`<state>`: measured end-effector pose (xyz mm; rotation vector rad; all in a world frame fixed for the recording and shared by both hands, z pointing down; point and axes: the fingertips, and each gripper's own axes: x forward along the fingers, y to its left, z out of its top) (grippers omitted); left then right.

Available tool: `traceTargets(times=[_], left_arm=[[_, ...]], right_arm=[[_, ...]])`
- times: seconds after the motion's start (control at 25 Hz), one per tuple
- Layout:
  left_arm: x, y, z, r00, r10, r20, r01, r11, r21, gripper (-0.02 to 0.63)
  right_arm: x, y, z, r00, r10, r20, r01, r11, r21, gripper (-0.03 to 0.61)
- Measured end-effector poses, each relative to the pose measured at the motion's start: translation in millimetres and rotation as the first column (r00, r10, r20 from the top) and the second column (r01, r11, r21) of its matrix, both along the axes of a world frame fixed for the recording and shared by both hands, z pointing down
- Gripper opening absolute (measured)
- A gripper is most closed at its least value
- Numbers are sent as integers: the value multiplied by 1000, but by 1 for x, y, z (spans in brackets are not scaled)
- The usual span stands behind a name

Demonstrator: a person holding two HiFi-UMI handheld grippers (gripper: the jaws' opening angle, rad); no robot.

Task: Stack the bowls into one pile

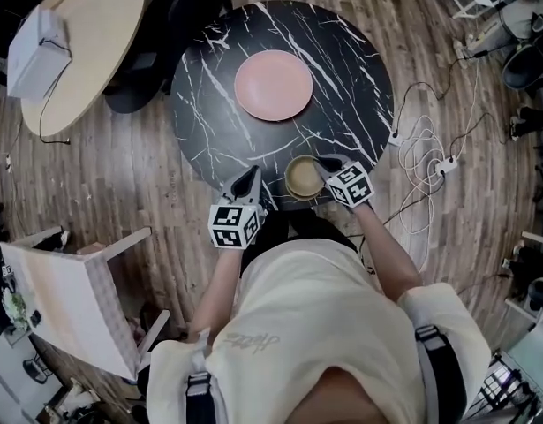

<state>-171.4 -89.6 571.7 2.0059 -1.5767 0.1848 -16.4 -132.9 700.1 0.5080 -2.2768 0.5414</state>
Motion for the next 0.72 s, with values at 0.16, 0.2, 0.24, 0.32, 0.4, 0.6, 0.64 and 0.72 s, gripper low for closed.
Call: traceTargets(times=[0.16,0.2,0.24,0.32,0.4,0.6,0.64,0.72], left_arm=[[2,0,5,1000,24,-9,-24,1000,-5,20],[3,-1,6,999,31,-10,-31,1000,-4,20],[4,-2,7,999,36,-11,-36,999,-3,20],[3,-3,9,999,44,-10,-44,999,-4,20],[2,-4,10,999,48,-8,-48,999,-6,20],[0,-3,15,999,53,-4,-53,998,-19,20],[0,-1,17,999,52,-4,-52,998,-24,20],[1,2,21,999,53,-4,-53,998,-36,20]], right_arm=[[4,11,10,1000,12,-15,-13,1000,-21,25],[5,13,13,1000,16,-20,-16,1000,-25,25],[7,15,15,1000,19,-25,-19,999,-30,25],[9,17,19,999,22,-33,-23,999,-35,25],[11,19,21,999,25,-35,-26,999,-36,25],[12,21,26,999,33,-35,-35,998,-45,26],[11,23,27,999,33,-33,-34,998,-48,26],[9,24,29,999,33,-30,-34,998,-48,28]])
